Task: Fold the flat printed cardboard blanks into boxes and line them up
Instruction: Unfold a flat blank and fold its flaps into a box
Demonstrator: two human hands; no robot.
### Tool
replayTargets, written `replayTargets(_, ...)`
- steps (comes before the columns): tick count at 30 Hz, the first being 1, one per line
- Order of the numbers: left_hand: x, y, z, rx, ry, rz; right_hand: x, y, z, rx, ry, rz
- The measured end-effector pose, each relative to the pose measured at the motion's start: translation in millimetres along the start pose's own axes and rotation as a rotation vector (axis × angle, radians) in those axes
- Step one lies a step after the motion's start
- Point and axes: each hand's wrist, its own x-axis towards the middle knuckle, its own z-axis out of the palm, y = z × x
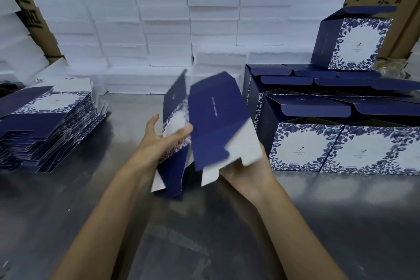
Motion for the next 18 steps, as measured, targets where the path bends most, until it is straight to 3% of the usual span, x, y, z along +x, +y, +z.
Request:
replayTargets(3,5.9,-2.6,-4.1,0.453,0.15,0.121,2.3,-8.0,-8.9,-0.082,0.088,-0.015)
replayTargets(6,10.3,-5.8,-10.7,0.631,0.201,0.285,5.9,-16.2,-15.6,-0.306,0.152,-0.006)
replayTargets(9,12.9,-4.9,-16.9,0.49,0.215,0.256,9.1,-14.5,-25.4,-0.493,0.226,-0.046)
replayTargets(13,9.0,-5.4,-25.0,0.112,0.177,0.104,7.3,-13.4,-24.8,-0.476,0.269,-0.054)
replayTargets(16,6.8,-10.0,-27.7,0.138,0.05,0.046,6.7,-11.6,-21.0,-0.46,0.288,-0.062)
replayTargets(18,10.6,-11.9,-28.5,0.162,0.097,0.13,7.4,-10.4,-20.4,-0.468,0.302,-0.057)
